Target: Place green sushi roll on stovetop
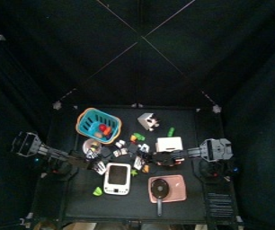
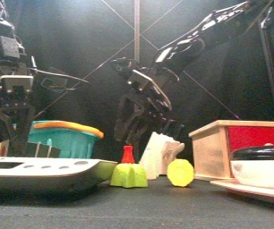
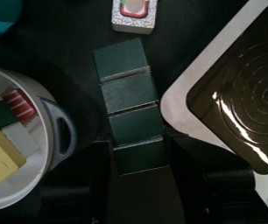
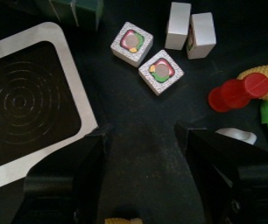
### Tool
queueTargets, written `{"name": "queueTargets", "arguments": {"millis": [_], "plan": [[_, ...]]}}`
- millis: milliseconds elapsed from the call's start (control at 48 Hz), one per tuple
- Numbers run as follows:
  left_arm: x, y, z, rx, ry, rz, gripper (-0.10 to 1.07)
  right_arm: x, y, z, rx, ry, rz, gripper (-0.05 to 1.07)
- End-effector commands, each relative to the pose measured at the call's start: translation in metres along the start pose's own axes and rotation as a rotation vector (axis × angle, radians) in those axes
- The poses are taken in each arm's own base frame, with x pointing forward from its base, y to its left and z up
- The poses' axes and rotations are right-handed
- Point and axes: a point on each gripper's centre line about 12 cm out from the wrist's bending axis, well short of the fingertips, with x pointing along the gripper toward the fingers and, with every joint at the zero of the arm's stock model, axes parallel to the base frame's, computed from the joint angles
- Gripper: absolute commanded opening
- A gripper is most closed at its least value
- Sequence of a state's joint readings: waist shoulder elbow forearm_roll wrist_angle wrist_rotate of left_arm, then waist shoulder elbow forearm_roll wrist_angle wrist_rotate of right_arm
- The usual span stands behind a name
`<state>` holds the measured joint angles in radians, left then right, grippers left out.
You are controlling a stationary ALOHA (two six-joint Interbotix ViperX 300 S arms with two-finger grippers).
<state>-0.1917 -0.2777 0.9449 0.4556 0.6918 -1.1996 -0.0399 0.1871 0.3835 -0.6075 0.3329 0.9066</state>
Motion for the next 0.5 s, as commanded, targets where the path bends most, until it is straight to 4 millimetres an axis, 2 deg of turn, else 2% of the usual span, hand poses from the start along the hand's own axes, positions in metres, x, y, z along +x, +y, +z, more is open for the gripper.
{"name": "queueTargets", "arguments": {"millis": [0, 271, 479], "plan": [[-0.011, -0.008, 0.012, -0.009, -0.039, -0.033, 0.58, -0.020, 0.000, 0.015, 0.013, -0.051, 0.013, 0.91], [-0.049, -0.016, 0.034, -0.052, -0.121, -0.079, 0.58, -0.043, -0.006, 0.011, 0.022, -0.064, 0.015, 0.91], [-0.054, -0.027, 0.035, -0.206, -0.109, -0.069, 0.58, -0.049, -0.011, -0.001, 0.034, -0.044, 0.014, 0.91]]}}
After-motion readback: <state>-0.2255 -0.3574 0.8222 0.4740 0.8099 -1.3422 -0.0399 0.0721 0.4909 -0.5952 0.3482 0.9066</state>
